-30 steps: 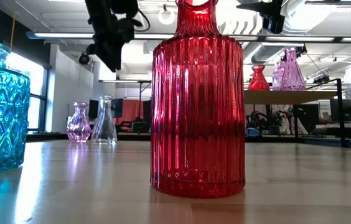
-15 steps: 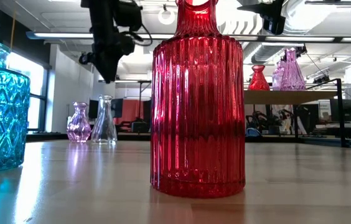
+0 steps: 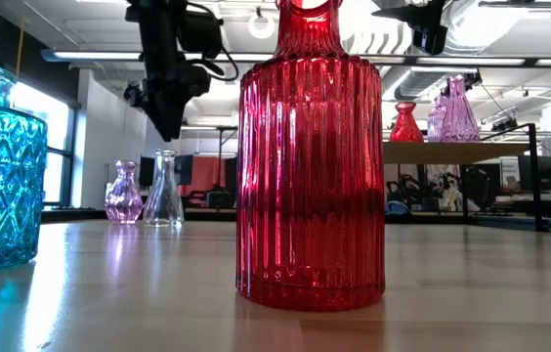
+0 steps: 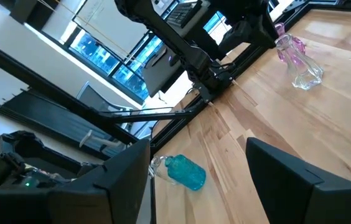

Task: Sort vases onto shelf
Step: Put the top transparent vase on the shelf aligned with the other transparent vase

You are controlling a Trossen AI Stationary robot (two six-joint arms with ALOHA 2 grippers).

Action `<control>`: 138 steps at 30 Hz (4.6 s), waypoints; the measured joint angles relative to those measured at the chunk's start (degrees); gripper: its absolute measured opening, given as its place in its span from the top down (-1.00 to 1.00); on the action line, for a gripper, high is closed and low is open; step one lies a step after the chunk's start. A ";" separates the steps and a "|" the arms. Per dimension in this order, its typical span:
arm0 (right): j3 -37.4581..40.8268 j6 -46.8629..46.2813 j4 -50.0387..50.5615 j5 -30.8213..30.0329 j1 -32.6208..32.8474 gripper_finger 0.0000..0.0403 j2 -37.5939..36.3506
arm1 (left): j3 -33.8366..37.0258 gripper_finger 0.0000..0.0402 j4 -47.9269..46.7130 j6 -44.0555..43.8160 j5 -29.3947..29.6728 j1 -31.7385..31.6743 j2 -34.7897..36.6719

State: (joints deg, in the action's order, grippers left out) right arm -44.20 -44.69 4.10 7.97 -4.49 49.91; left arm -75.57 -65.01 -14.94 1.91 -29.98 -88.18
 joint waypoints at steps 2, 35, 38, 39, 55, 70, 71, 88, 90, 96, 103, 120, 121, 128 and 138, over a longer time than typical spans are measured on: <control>-0.01 0.00 0.00 0.00 0.00 -0.23 0.00 | 0.00 0.44 0.00 0.01 0.00 0.00 -0.05; -0.01 -0.02 -0.02 -0.85 -0.01 -0.23 0.00 | 4.74 0.84 4.52 1.09 1.27 -0.39 -0.55; -0.01 -0.02 -0.02 -0.83 0.00 -0.23 0.00 | 4.74 0.93 4.50 1.31 1.69 -0.37 -0.55; 0.01 -0.02 -0.02 -0.85 -0.02 -0.23 0.00 | 4.74 0.96 4.44 1.49 1.95 -0.37 -0.55; 0.00 0.17 -0.04 -1.46 -0.02 -0.23 0.00 | 4.05 0.99 1.59 3.17 3.22 1.10 0.51; 0.00 0.20 -0.04 -1.46 -0.01 -0.23 0.00 | -3.29 0.99 0.48 3.13 0.09 5.95 1.18; -0.01 0.20 -0.04 -1.46 0.00 -0.23 0.00 | -4.12 0.99 -0.20 3.15 0.09 6.35 1.20; 0.01 12.69 -0.31 -5.87 0.00 -0.23 0.02 | -19.14 1.00 -3.24 3.14 0.15 14.52 1.27; 0.00 14.90 -1.56 -6.56 -0.02 -0.23 0.33 | -20.33 1.00 -2.29 3.13 0.15 15.31 1.27; -0.01 18.11 -7.04 -6.43 0.02 -0.23 2.45 | -22.34 1.00 -0.51 3.04 0.20 17.18 1.31; -0.01 18.27 -12.04 -6.38 0.02 -0.23 5.00 | -22.40 1.00 1.72 2.99 0.22 18.89 1.29; 0.00 17.98 -29.36 -5.93 0.04 -0.23 13.58 | -22.40 1.00 4.09 5.06 0.17 21.11 1.25; 0.02 17.97 -30.41 -5.51 0.04 -0.23 13.64 | -22.40 1.00 4.09 5.07 0.17 21.10 1.25; 0.00 20.34 -41.81 0.94 0.04 -0.23 13.62 | -22.40 1.00 4.07 5.15 0.20 21.09 1.25; -4.15 20.88 -40.91 -1.88 0.04 -0.23 14.45 | -22.40 1.00 4.02 5.86 0.20 21.09 1.25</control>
State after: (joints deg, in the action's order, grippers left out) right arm -48.35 -23.81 -36.81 6.09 -4.45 64.36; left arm -97.97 -60.99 -9.08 2.11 -8.88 -86.94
